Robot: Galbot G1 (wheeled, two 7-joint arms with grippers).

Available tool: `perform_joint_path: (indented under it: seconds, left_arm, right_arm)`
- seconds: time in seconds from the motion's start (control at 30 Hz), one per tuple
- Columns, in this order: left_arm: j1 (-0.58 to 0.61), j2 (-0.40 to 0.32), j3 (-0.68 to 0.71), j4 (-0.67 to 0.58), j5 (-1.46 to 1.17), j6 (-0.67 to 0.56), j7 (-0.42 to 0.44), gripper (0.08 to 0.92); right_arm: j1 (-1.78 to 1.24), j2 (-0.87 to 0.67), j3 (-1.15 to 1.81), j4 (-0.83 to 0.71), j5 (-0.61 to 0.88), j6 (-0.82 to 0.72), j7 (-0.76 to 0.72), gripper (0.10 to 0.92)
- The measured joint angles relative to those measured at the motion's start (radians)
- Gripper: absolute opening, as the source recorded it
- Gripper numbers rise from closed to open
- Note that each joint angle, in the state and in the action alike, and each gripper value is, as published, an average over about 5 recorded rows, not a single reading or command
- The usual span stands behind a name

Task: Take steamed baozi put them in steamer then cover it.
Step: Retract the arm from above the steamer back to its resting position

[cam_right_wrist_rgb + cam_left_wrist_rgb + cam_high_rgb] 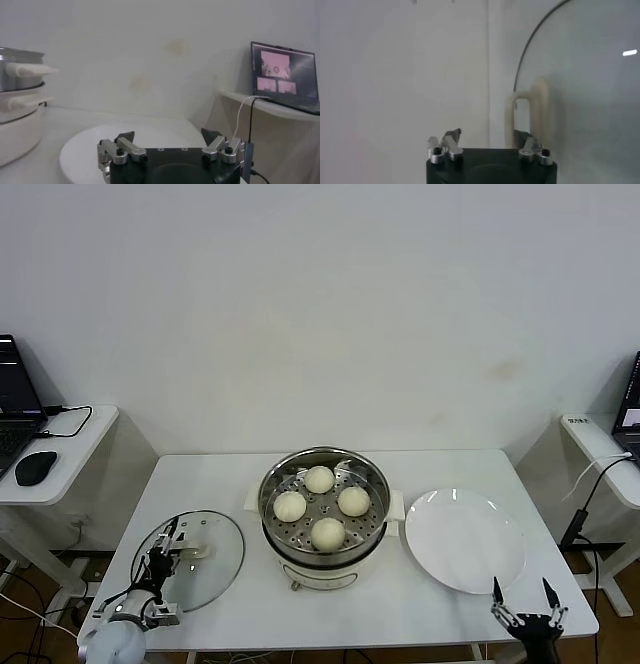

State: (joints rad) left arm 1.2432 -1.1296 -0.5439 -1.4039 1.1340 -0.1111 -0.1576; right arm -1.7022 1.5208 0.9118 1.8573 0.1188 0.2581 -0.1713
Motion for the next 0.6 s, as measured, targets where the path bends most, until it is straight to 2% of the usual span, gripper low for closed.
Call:
perform_joint_path:
  seconds: [0.4,0.5,0.6]
  left_arm:
    - [-0.002,-0.001,-0.012,0.026,-0.024,-0.029,-0.04,0.194]
    - [0.008,0.005,-0.018,0.01,-0.037,-0.03,-0.045,0.155]
    - [0.024,0.014,-0.025,-0.019,-0.048,-0.027,-0.046,0.153]
  right_arm:
    - [-0.002,0.008,-0.012,0.0,-0.022,0.013,0.0,0.823]
    - [-0.004,0.007,-0.016,0.003,-0.027,0.017,0.0,0.823]
    - [-0.004,0.006,-0.021,0.005,-0.03,0.021,0.0,0.823]
